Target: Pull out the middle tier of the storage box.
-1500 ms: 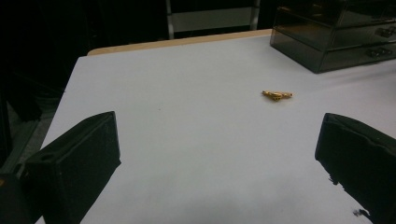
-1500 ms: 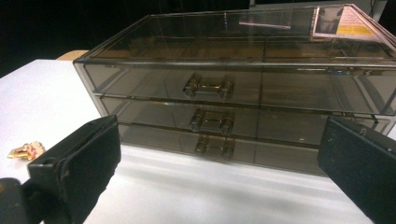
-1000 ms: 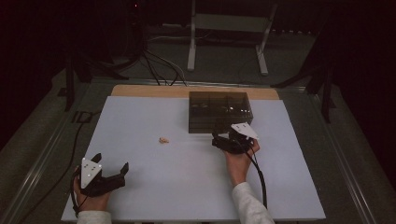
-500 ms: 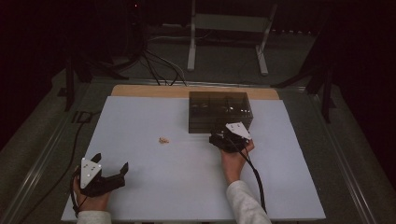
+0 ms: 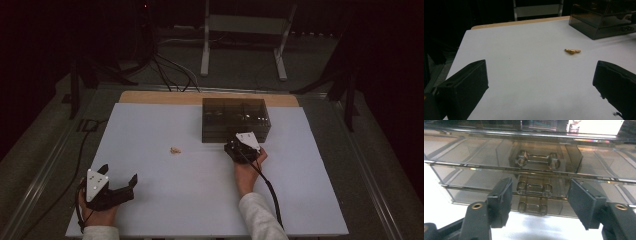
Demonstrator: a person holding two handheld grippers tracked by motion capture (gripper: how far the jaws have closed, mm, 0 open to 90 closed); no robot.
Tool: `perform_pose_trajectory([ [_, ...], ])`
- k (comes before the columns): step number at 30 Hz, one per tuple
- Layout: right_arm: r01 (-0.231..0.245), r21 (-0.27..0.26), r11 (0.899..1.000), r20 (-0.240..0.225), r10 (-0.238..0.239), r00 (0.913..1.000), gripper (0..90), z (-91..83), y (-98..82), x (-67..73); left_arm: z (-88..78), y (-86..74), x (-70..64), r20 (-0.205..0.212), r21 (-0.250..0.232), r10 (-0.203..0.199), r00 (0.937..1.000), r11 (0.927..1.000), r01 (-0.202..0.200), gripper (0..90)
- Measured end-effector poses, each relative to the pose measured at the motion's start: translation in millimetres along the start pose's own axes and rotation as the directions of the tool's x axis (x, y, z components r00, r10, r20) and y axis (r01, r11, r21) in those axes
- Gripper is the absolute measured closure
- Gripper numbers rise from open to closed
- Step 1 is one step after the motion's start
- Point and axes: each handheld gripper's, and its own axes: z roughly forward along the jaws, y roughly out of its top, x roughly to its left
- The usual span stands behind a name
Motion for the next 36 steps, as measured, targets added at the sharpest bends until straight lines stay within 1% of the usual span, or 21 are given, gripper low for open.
perform_pose_trajectory([
  [2, -0.015, 0.009, 1.0, 0.015, 0.015, 0.9998, 40.4, 0.7, -0.5, 0.0, -0.2, 0.0, 0.2, -0.001, -0.001, 0.0, 1.0, 1.0, 0.0, 1.1],
  [3, -0.026, 0.015, 1.0, 0.011, 0.026, 0.9996, 43.3, 1.3, -0.8, 0.1, -0.1, -0.1, 0.2, -0.001, -0.001, 0.0, 1.0, 1.0, 0.0, 1.1],
  [4, -0.026, 0.015, 1.0, 0.011, 0.026, 0.9996, 43.3, 1.3, -0.8, 0.1, -0.1, -0.1, 0.2, -0.001, -0.001, 0.0, 1.0, 1.0, 0.0, 1.1],
  [5, -0.032, 0.018, 0.999, -0.003, 0.032, 0.9995, 49.4, 1.5, -1.0, 1.4, 0.1, -0.1, 0.3, -0.001, 0.001, -0.001, 1.0, 1.0, 0.001, 1.1],
  [8, -0.041, 0.027, 0.999, 0.001, 0.041, 0.9992, 54.2, 2.0, -1.5, 4.6, 0.0, -0.1, 0.2, -0.001, 0.001, 0.0, 1.0, 1.0, 0.0, 1.1],
  [14, -0.06, 0.033, 0.998, 0.012, 0.059, 0.9982, 55.2, 2.3, -0.6, 6.8, 0.6, -0.2, 0.1, -0.001, 0.002, -0.002, 1.0, 1.0, 0.002, 1.1],
  [16, -0.058, 0.036, 0.998, 0.024, 0.057, 0.9981, 55.2, 2.4, 0.2, 8.4, 0.4, 0.0, -0.2, 0.0, 0.004, 0.003, 1.0, 1.0, -0.003, 1.1],
  [18, -0.077, 0.027, 0.997, 0.04, 0.076, 0.9963, 55.2, 2.6, 0.6, 10.6, 0.1, 0.1, -0.2, -0.001, 0.003, 0.003, 1.0, 1.0, -0.003, 1.1],
  [20, -0.079, 0.026, 0.997, 0.045, 0.078, 0.9959, 55.2, 2.7, 0.6, 11.3, 0.0, -0.2, 0.4, -0.003, 0.002, 0.0, 1.0, 1.0, 0.0, 1.1],
  [21, -0.087, 0.023, 0.996, 0.057, 0.086, 0.9947, 55.4, 2.9, 0.5, 13.1, 0.1, -0.3, 0.6, -0.002, 0.002, -0.003, 1.0, 1.0, 0.003, 1.1],
  [30, -0.084, 0.031, 0.996, 0.057, 0.082, 0.995, 56.2, 1.1, 0.4, 13.1, -0.1, -0.1, 0.9, -0.004, 0.002, 0.0, 1.0, 1.0, 0.0, 1.1],
  [36, -0.071, 0.05, 0.996, 0.055, 0.069, 0.9961, 56.2, -9.8, -2.2, 14.1, -0.7, -0.4, 1.4, -0.006, 0.001, -0.005, 1.0, 1.0, 0.005, 1.1],
])
